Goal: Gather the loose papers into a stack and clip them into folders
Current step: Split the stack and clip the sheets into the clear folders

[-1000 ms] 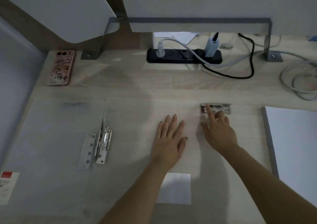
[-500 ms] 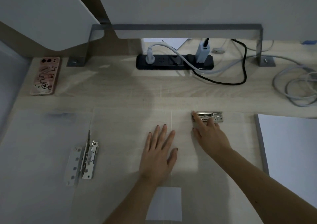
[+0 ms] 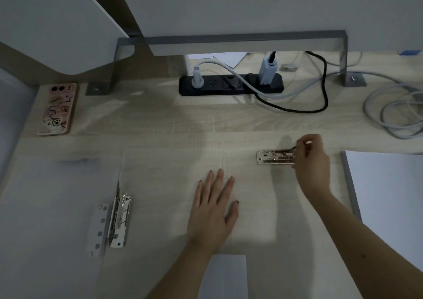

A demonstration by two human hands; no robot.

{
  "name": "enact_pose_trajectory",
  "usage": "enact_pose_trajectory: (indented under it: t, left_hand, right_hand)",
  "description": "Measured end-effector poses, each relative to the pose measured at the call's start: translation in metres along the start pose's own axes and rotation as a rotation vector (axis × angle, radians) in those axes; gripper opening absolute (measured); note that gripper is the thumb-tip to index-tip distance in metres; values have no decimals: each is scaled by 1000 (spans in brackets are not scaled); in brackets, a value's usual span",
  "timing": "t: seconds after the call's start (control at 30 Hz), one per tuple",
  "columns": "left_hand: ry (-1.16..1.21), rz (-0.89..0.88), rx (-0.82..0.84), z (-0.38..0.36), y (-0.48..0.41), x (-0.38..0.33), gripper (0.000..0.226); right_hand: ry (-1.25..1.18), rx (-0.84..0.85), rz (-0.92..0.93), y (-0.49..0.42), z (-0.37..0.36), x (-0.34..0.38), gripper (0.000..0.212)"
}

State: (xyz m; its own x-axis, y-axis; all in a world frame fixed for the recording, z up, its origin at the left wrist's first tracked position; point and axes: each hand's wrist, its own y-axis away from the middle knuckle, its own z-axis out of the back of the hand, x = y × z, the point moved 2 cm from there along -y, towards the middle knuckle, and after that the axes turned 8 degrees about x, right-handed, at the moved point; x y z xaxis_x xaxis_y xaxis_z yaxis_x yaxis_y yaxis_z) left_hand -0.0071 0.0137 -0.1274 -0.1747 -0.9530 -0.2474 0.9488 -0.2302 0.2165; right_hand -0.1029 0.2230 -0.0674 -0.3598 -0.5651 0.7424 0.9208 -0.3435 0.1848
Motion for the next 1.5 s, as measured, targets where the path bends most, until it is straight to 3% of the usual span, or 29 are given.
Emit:
enact_pose_trajectory:
  t: [0.07, 0.17, 0.27, 0.33, 0.6, 0.97, 1.17, 1.27, 1.37, 1.43, 1.5]
  left_hand:
    - [7, -1, -5, 0, 0, 0, 54]
    - [15, -4, -9, 0, 0, 1, 55]
    - [19, -4, -14, -1, 0, 1, 55]
    - [17, -4, -13, -1, 0, 1, 55]
    - [-30, 0, -13, -2, 0, -2, 55]
    - [-75, 45, -33, -2, 1, -3, 55]
    - [-76, 56, 11, -3, 0, -3, 59]
    - [36, 93, -123, 8, 0, -32, 54]
    - [343, 83, -255, 22, 4, -102, 48]
    - [568, -11, -212, 20, 6, -162, 43]
    - [811, -57, -19, 20, 8, -218, 44]
  right_hand:
    - [1, -87, -82, 1, 10, -13, 23]
    - [296, -63, 68, 12, 12, -26, 43]
    - [474, 98, 217, 20, 3, -37, 50]
    - [493, 176, 195, 20, 1, -43, 55]
    - [622, 225, 245, 19, -1, -53, 57]
    - [563, 352, 308, 22, 18, -45, 64]
    - [463, 358, 152, 44, 98, -85, 57]
    - [390, 289, 77, 55, 144, -112, 43]
    - [314, 264, 16, 62, 163, -132, 34]
    - [292, 303, -7, 64, 166, -144, 33]
    - [316, 340, 6, 64, 164, -153, 34]
